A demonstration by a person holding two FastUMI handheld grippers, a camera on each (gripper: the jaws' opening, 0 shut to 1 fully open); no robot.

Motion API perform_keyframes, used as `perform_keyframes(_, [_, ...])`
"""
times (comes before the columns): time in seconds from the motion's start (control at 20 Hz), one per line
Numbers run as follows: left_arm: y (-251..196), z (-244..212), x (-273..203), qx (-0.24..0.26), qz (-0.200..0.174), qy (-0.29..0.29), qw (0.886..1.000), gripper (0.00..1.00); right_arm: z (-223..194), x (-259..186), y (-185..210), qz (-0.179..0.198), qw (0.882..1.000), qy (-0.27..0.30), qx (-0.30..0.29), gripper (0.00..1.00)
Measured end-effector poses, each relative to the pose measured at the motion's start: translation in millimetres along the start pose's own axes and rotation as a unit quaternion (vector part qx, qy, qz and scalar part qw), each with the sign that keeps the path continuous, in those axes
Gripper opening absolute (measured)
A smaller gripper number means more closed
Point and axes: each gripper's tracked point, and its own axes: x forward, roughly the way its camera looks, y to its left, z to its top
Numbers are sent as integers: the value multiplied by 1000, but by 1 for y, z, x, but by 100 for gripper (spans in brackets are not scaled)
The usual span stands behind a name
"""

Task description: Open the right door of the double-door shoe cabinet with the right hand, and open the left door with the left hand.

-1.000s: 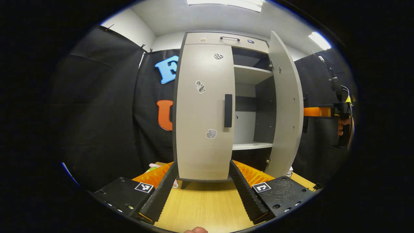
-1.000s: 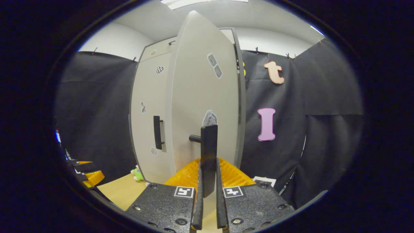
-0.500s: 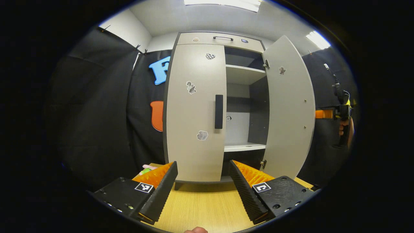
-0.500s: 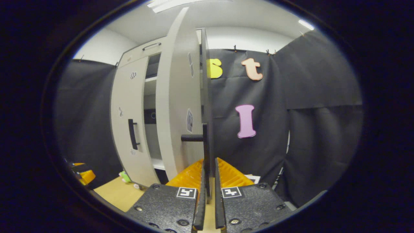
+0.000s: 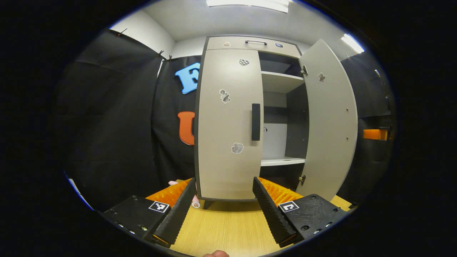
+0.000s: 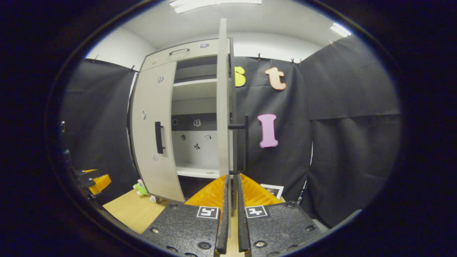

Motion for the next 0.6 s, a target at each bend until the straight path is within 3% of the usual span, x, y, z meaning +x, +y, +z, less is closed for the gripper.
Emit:
perform_keyframes(0.1, [3, 5, 1, -2, 3, -7, 1000, 95, 9, -4, 24, 9, 1000, -23, -5, 8])
perform_keyframes(0.15, [3, 7, 1, -3, 2, -10, 1000, 95, 11, -7, 32, 8, 999, -28, -12, 17])
perform_keyframes(0.25, [1, 9, 4, -9, -5, -13, 1000, 95, 13, -7, 42, 5, 999, -31, -30, 60])
perform_keyframes(0.4, [-2, 16, 4, -17, -11, -28, 999, 95, 11, -6, 53, -1, 999, -36, -36, 70])
perform_keyframes(0.45, [-5, 17, 4, -20, -15, -32, 999, 95, 10, -2, 57, 3, 999, -38, -26, 86])
perform_keyframes(0.6, [-13, 31, 18, -31, -30, -38, 998, 95, -8, 4, 65, 8, 1000, -20, -14, 93])
